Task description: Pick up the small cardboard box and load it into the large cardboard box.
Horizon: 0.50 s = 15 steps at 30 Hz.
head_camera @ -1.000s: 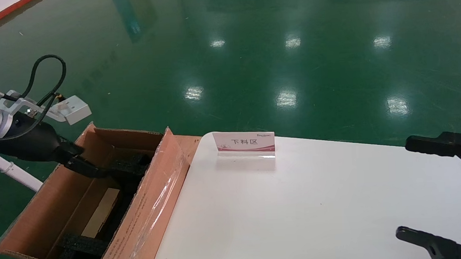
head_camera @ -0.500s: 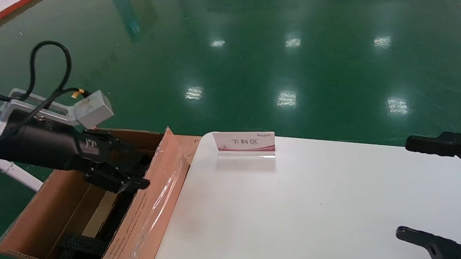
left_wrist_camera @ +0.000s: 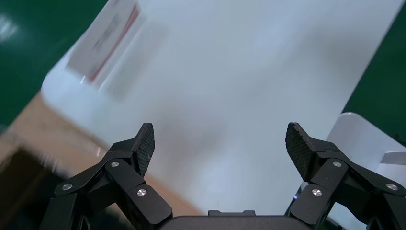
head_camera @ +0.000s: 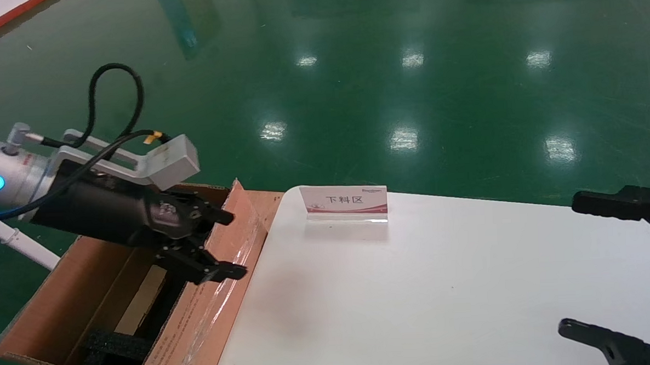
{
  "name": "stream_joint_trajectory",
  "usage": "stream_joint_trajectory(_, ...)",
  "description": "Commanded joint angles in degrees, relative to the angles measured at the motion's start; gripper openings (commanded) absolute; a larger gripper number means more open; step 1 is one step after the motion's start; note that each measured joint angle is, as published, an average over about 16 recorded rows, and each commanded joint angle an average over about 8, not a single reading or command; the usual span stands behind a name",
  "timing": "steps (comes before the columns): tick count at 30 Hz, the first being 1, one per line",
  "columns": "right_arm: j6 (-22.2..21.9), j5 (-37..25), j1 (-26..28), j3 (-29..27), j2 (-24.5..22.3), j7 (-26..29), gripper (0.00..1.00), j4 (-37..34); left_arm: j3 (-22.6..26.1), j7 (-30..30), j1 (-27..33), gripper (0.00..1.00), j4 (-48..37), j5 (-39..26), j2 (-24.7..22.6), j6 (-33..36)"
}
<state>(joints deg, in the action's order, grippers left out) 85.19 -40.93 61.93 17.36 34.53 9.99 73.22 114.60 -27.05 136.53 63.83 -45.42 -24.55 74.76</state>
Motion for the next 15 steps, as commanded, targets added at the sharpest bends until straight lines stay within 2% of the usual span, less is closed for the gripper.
stream_joint_trajectory(1, 0.00, 0.00, 0.00, 0.01, 0.00, 0.00, 1.00, -0.01, -3.86, 0.64, -2.93, 1.00, 0.38, 0.14, -0.41, 0.43)
stream_joint_trajectory(15, -0.01, 0.03, 0.02, 0.04, -0.01, -0.02, 1.00, -0.01, -30.80, 5.09, -23.42, 1.00, 3.05, 1.11, -3.27, 3.42)
